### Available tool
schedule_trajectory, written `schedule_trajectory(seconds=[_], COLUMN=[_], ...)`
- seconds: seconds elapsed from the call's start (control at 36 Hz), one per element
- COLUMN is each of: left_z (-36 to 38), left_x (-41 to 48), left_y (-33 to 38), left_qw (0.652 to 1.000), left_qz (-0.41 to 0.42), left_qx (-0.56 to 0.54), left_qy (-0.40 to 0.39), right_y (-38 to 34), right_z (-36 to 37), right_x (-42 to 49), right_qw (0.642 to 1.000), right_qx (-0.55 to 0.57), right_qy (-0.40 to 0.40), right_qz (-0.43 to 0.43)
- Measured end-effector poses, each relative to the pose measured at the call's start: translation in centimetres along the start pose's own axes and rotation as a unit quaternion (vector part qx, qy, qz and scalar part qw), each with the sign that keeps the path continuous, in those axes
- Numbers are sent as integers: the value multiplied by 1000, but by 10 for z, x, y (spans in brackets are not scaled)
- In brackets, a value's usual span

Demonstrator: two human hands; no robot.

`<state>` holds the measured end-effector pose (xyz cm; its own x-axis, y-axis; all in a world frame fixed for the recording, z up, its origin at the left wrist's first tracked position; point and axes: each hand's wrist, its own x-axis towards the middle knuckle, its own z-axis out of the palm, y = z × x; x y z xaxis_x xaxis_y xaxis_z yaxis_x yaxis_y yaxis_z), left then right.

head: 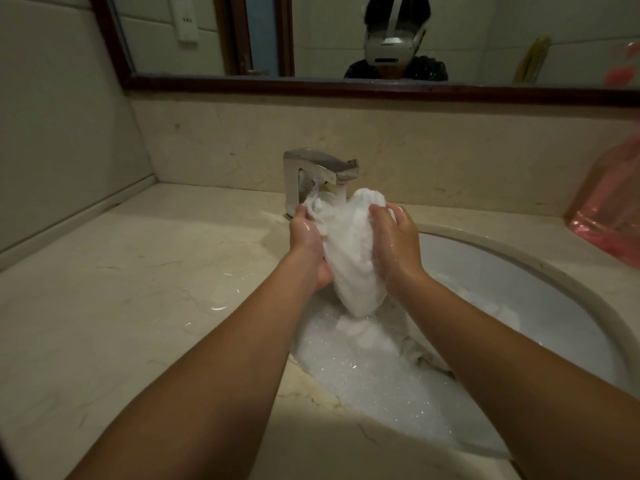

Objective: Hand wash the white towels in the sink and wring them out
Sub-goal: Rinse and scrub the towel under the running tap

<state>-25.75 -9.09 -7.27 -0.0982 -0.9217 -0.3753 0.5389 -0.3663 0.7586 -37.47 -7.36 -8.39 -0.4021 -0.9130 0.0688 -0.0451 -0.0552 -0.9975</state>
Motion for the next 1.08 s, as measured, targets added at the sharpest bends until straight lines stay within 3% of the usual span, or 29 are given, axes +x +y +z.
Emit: schedule_trajectory(seconds=[0.67, 1.08], left_z=[-3, 0], left_x=[13, 2], left_y=[3, -5], left_qw=[1000, 991], left_qz=[18, 35], left_qx=[22, 126], left_qy=[5, -7], right_y=[6, 11], right_z=[7, -1], right_x=[5, 0], right_qw=[1000, 999], right_qx=[-14, -39], right_qy=[0, 9], right_qz=[-15, -10])
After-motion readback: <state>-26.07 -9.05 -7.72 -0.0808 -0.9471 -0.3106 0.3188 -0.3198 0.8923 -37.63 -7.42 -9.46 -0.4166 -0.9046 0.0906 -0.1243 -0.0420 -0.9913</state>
